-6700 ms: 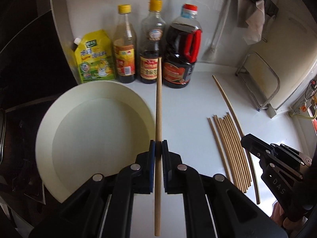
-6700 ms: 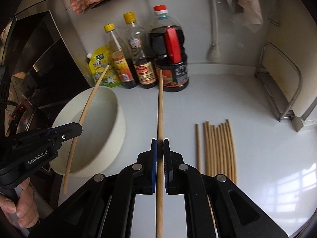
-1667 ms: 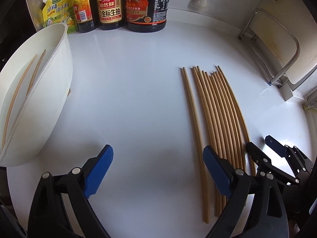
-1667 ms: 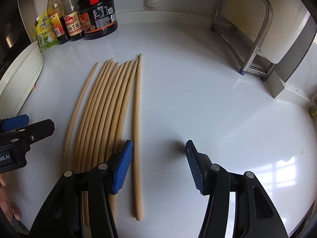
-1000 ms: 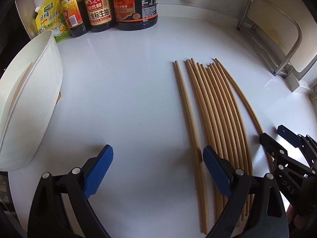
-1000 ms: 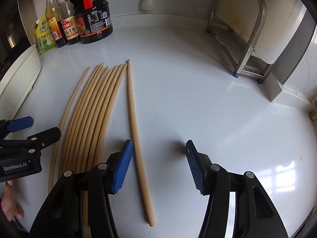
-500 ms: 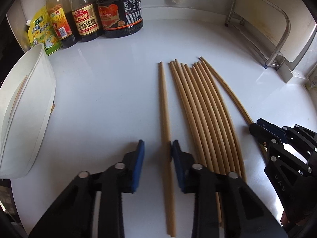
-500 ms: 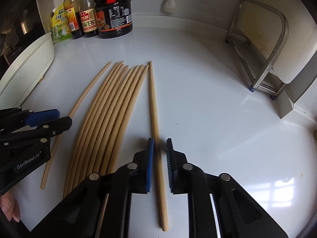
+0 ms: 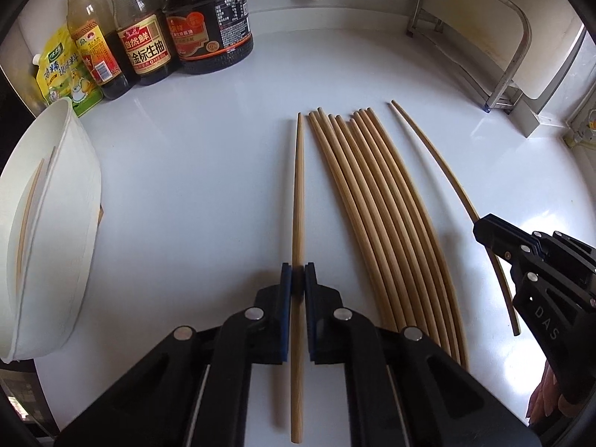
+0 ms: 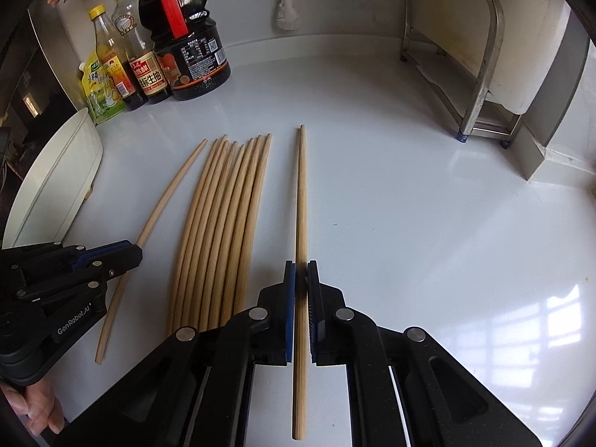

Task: Organize utensils
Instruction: 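Lift and carry both held chopsticks over the white basin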

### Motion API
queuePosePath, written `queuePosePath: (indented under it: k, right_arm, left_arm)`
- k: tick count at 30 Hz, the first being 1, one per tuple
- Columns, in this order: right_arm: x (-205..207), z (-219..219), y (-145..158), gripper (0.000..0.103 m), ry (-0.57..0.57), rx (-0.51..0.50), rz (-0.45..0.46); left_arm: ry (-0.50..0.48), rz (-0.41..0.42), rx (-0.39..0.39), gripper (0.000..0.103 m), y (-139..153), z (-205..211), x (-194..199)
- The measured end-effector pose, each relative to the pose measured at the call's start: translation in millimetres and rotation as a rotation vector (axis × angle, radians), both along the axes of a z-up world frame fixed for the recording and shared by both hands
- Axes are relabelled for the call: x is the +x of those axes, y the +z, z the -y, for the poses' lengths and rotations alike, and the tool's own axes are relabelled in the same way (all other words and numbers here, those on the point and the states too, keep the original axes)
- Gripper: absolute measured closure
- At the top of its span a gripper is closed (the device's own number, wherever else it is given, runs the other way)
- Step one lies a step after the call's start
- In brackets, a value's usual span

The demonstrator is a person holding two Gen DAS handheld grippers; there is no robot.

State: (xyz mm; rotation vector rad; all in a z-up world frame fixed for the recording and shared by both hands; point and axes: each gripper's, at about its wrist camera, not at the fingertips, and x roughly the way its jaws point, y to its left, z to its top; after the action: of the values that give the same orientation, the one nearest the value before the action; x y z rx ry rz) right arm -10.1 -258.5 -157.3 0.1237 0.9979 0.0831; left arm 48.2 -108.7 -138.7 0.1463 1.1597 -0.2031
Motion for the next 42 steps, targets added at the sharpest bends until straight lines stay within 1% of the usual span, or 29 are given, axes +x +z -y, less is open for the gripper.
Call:
queuePosePath:
  k: [6, 9, 18, 21, 25, 30, 34, 38, 42]
  right_arm:
    - [-8, -7, 16, 0.097, -0.035, 0.036, 0.022]
    - [-9, -12, 25, 0.097, -0.047, 0.036, 0.034]
    - [-17, -23, 53, 0.097, -0.09, 0.067, 0.079]
    - [-19, -30, 62, 0.097, -0.094, 0.072, 0.088]
    - [-18, -50, 78, 0.097, -0.075, 0.074, 0.112]
    - [-2, -92, 102, 0.097, -0.006, 0.082, 0.151]
    - [18, -140, 118, 0.097, 0.078, 0.099, 0.178]
    - [38, -197, 122, 0.097, 0.169, 0.121, 0.18]
    - [56, -250, 119, 0.097, 0.249, 0.131, 0.167]
  left_arm:
    - [-0.024, 0.029, -0.014, 0.095, 26, -13, 5]
    - [-0.03, 0.044, -0.026, 0.095, 38, -21, 8]
    - [-0.049, 0.087, -0.059, 0.095, 67, -44, 12]
    - [-0.051, 0.099, -0.078, 0.095, 78, -54, 12]
    - [-0.034, 0.124, -0.095, 0.095, 93, -76, 12]
    - [0.014, 0.15, -0.099, 0.095, 108, -122, 15]
    - [0.079, 0.171, -0.081, 0.095, 116, -169, 18]
    - [0.148, 0.176, -0.051, 0.095, 115, -217, 22]
    - [0.205, 0.153, -0.036, 0.095, 106, -260, 27]
